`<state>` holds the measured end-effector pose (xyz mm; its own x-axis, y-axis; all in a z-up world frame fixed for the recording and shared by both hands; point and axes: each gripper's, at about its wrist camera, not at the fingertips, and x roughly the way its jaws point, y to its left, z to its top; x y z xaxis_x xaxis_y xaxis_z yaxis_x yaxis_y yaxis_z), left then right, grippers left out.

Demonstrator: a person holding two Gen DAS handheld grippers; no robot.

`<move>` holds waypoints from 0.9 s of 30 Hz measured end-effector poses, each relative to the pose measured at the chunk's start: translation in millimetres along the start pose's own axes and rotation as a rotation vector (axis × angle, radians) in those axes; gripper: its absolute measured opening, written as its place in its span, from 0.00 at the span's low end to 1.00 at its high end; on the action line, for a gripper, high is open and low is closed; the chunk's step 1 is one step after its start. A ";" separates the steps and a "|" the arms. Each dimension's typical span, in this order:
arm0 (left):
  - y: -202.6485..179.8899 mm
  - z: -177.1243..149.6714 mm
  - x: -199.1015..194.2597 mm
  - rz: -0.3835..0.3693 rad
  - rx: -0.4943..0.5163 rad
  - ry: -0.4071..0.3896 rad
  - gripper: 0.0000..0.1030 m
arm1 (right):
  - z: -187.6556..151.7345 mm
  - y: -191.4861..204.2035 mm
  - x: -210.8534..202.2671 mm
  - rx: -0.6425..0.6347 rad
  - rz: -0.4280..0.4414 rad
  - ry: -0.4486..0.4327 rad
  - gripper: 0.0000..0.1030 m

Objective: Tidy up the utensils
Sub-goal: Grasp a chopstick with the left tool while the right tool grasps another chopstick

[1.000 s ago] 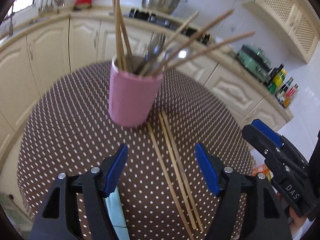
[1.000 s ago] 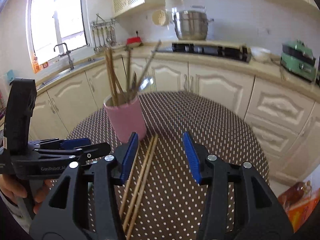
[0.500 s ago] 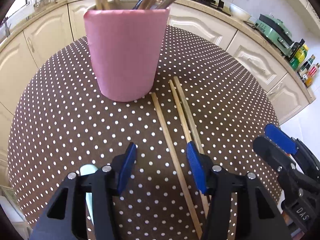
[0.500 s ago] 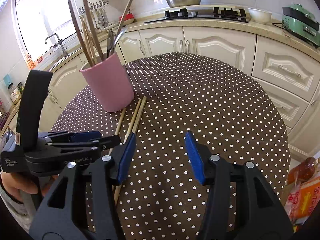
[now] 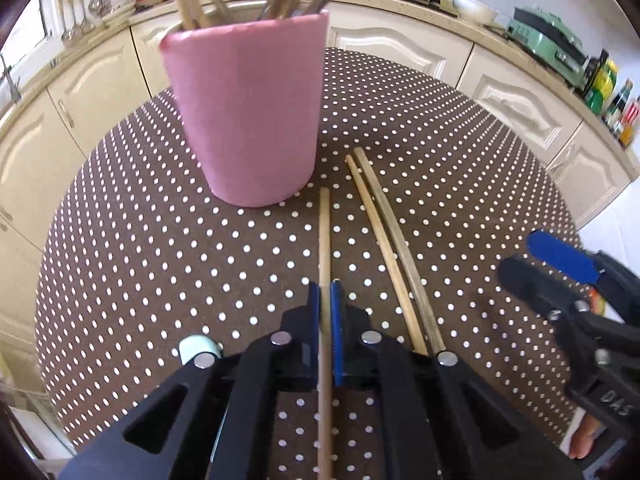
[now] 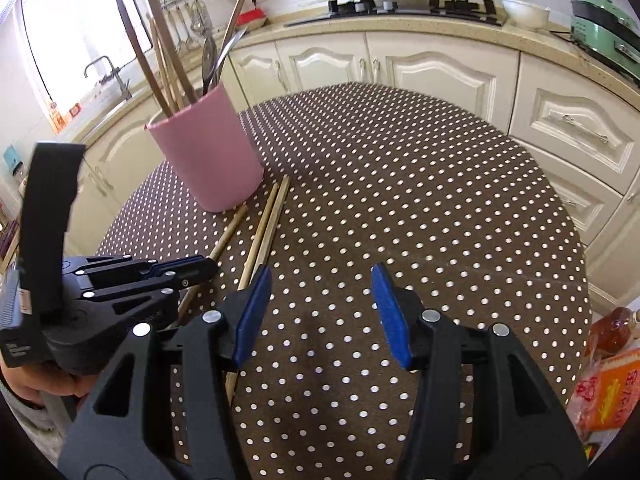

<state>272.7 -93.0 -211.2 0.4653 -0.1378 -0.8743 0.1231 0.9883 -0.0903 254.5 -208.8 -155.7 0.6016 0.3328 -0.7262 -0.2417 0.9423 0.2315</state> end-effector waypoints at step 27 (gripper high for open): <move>61.2 -32.5 -36.3 -0.143 -0.262 -0.042 0.05 | 31.3 46.7 69.4 -0.149 -0.102 0.222 0.32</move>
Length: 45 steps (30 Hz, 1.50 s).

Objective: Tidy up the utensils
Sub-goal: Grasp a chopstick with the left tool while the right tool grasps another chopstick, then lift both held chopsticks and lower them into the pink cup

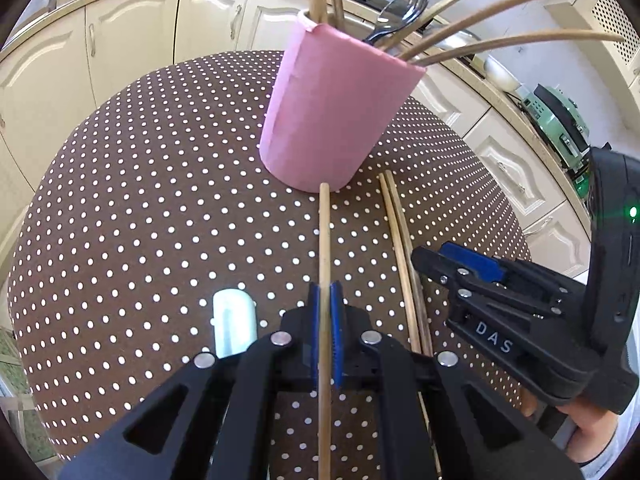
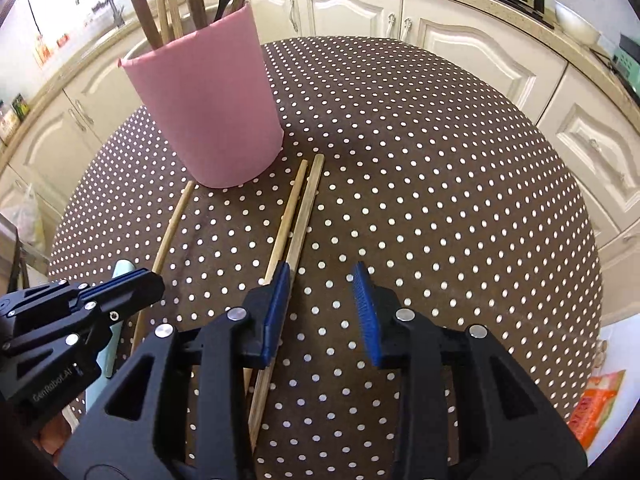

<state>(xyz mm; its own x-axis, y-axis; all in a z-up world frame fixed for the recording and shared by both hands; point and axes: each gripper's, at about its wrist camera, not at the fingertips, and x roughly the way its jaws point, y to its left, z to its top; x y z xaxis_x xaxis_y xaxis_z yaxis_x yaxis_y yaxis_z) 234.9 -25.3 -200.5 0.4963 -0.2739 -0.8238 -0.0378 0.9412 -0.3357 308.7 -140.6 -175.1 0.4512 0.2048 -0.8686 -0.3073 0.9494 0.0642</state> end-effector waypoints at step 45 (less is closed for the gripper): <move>-10.3 -12.9 -102.4 -0.152 0.095 -0.388 0.05 | -46.7 -62.6 -109.5 0.128 0.183 -0.480 0.06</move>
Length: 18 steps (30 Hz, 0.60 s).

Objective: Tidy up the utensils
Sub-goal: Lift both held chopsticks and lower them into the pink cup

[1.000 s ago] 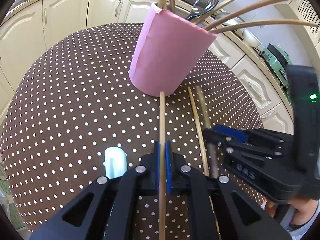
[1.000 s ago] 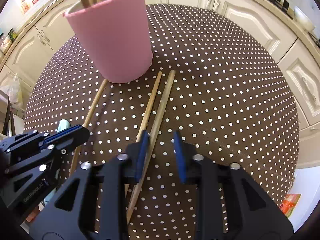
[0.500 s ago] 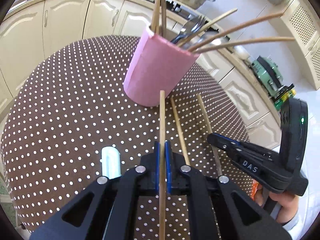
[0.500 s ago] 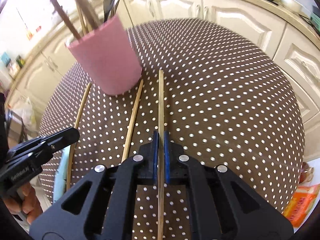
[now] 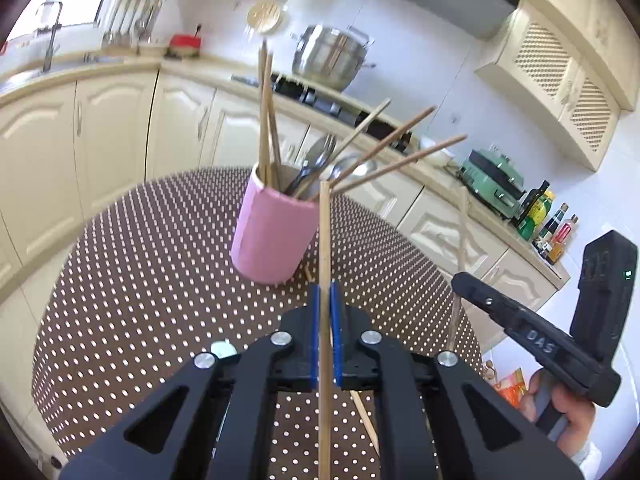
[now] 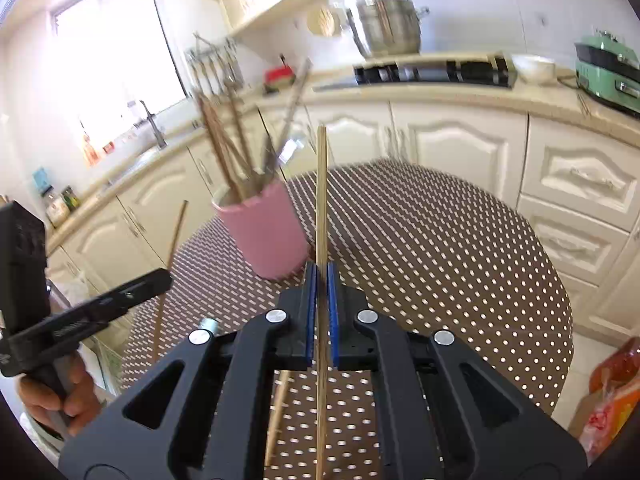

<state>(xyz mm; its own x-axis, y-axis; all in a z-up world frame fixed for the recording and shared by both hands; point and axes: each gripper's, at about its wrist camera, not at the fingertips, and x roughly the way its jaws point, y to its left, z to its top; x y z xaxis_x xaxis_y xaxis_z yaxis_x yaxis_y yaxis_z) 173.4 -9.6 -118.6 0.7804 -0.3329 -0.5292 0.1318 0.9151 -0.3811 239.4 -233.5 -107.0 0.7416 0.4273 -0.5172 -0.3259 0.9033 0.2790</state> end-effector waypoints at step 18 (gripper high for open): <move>-29.0 29.5 -54.6 -0.047 0.137 -0.262 0.05 | 31.2 78.4 -62.4 -0.110 0.120 -0.270 0.06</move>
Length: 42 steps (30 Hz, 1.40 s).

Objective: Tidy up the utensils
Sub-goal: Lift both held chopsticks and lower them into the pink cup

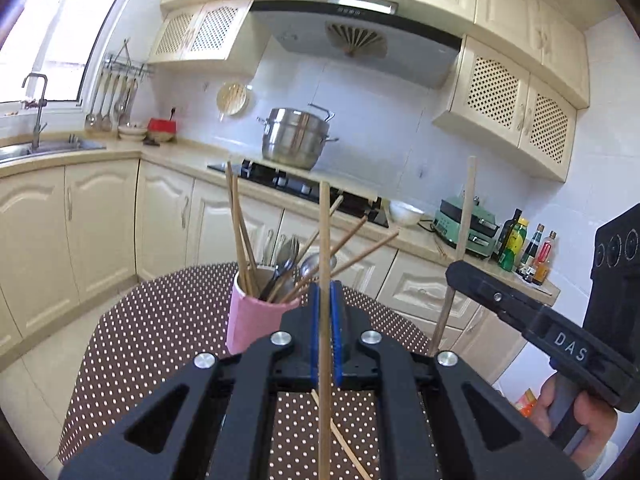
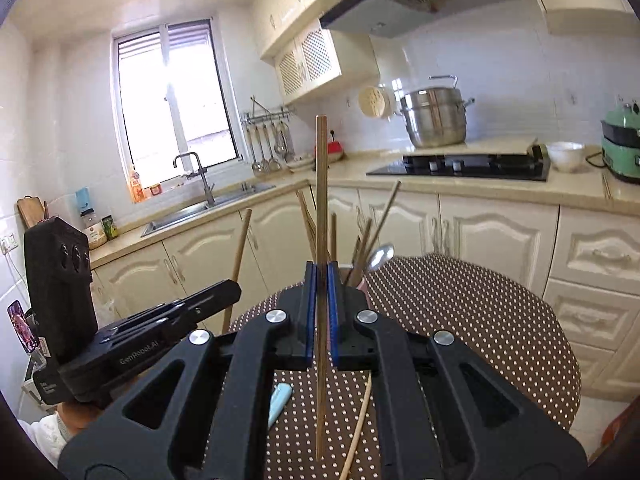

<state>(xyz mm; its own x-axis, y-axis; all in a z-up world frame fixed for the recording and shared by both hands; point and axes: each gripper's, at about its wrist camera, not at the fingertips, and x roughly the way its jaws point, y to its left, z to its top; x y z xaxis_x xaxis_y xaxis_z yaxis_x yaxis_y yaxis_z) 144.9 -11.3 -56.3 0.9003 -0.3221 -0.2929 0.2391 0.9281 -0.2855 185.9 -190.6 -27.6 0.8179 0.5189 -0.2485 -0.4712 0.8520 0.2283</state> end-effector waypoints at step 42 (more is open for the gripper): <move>62.9 77.7 107.3 0.054 -0.017 -0.447 0.05 | 53.1 12.2 103.0 -0.081 -0.020 -0.323 0.06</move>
<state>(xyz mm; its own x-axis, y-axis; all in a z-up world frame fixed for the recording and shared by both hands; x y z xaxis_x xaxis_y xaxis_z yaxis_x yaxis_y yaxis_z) 284.9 27.1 -34.8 0.9808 -0.1578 0.1147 0.1854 0.9369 -0.2963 281.9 -130.4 -0.5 0.8835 0.4644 0.0618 -0.4683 0.8711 0.1481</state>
